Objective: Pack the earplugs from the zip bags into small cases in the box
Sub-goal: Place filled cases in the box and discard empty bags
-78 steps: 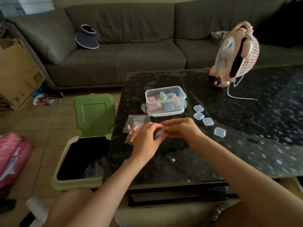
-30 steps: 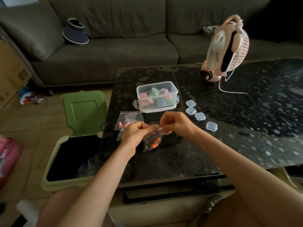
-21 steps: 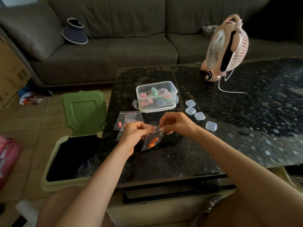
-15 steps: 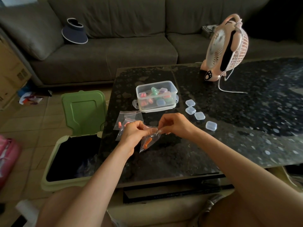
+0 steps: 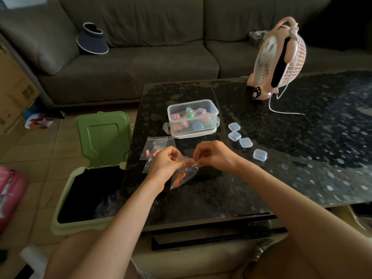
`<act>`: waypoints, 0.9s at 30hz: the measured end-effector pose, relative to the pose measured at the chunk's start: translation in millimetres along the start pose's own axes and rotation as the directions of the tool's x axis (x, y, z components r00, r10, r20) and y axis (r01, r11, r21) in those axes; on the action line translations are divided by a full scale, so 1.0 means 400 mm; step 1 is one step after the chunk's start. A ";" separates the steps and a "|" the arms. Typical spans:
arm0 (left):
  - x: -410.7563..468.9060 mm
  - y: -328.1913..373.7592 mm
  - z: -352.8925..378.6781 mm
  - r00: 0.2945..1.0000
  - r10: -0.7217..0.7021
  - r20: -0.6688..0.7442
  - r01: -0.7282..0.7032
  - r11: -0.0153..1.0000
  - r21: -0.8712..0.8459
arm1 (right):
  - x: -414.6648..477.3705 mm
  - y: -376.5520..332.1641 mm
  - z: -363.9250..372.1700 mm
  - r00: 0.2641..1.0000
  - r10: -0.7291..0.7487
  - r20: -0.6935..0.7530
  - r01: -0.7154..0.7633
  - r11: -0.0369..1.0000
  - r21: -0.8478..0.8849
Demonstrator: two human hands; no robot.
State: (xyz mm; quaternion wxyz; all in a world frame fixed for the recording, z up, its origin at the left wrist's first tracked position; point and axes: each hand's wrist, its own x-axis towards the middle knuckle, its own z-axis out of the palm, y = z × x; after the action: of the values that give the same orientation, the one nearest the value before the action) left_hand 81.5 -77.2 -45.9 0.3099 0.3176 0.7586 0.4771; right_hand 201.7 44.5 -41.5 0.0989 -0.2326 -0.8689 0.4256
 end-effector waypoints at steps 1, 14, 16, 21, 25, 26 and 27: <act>0.000 0.000 -0.001 1.000 0.019 0.015 -0.019 1.000 0.005 | 0.000 0.001 -0.004 0.999 0.015 0.033 -0.016 0.999 0.044; 0.023 -0.019 0.000 0.916 0.351 0.195 -0.382 0.911 0.154 | 0.000 0.006 -0.010 0.982 0.107 0.157 -0.112 0.993 0.024; 0.020 -0.016 -0.002 0.903 0.370 0.216 -0.404 0.903 0.142 | 0.001 0.003 -0.007 0.979 0.116 0.165 -0.116 0.993 -0.011; 0.006 -0.002 -0.013 0.885 0.363 0.293 -0.379 0.925 0.001 | -0.004 0.008 -0.004 0.968 0.147 0.201 -0.128 0.986 -0.105; -0.003 0.001 -0.014 0.862 0.357 0.361 -0.374 0.927 -0.025 | -0.006 0.013 -0.002 0.965 0.156 0.211 -0.131 0.983 -0.129; -0.003 -0.001 -0.015 0.855 0.364 0.370 -0.392 0.920 0.002 | -0.007 0.014 -0.001 0.963 0.164 0.215 -0.136 0.981 -0.142; -0.002 -0.002 -0.017 0.849 0.364 0.382 -0.407 0.913 0.035 | -0.007 0.016 -0.001 0.959 0.175 0.224 -0.146 0.979 -0.141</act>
State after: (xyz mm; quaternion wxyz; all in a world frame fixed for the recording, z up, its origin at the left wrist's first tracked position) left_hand 76.4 -81.7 -44.1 0.3250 0.5643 0.6339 0.4173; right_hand 206.5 46.7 -46.0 -0.0543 -0.2559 -0.8772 0.4026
